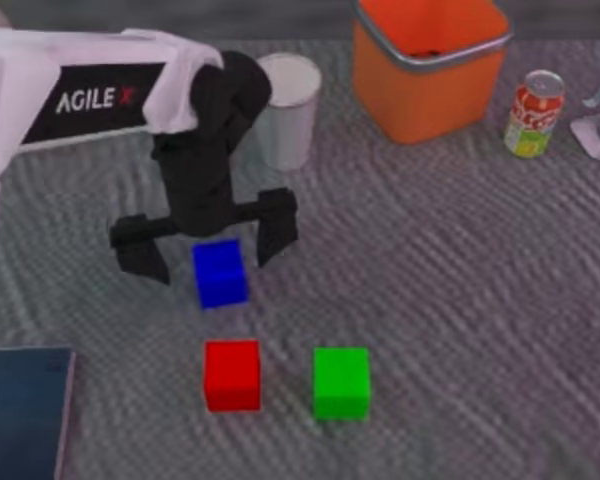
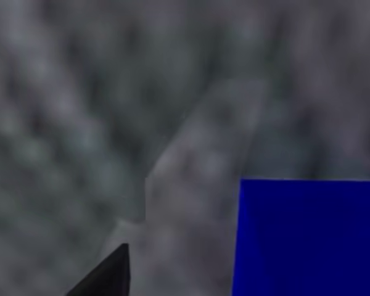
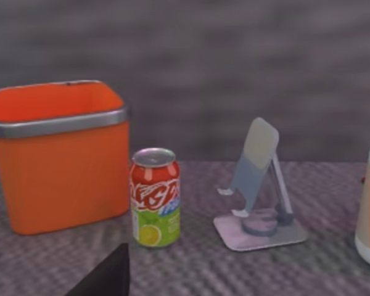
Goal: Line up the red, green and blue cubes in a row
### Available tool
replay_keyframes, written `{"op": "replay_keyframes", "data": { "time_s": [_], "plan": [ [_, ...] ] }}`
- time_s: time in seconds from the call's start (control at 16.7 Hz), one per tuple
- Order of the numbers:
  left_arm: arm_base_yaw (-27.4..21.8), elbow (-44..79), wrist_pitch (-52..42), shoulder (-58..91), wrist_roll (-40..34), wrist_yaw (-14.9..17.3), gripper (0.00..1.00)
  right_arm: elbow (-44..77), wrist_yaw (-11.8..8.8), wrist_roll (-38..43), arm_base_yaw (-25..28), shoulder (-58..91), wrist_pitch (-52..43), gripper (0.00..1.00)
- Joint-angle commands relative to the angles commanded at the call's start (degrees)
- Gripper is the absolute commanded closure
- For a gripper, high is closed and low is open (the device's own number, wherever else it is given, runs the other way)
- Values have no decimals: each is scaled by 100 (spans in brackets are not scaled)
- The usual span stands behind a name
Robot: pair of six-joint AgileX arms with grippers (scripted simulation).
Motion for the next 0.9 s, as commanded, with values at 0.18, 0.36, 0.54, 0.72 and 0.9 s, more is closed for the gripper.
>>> {"op": "replay_keyframes", "data": {
  "time_s": [0.18, 0.36, 0.54, 0.72, 0.9],
  "plan": [
    [-4, -160, 213, 98, -4, 1, 0, 0, 0, 0, 0, 0, 0, 0],
    [-4, -160, 213, 98, -4, 1, 0, 0, 0, 0, 0, 0, 0, 0],
    [-4, -160, 213, 98, -4, 1, 23, 0, 0, 0, 0, 0, 0, 0],
    [-4, -160, 213, 98, -4, 1, 45, 0, 0, 0, 0, 0, 0, 0],
    [-4, -160, 213, 98, -4, 1, 68, 0, 0, 0, 0, 0, 0, 0]
  ]
}}
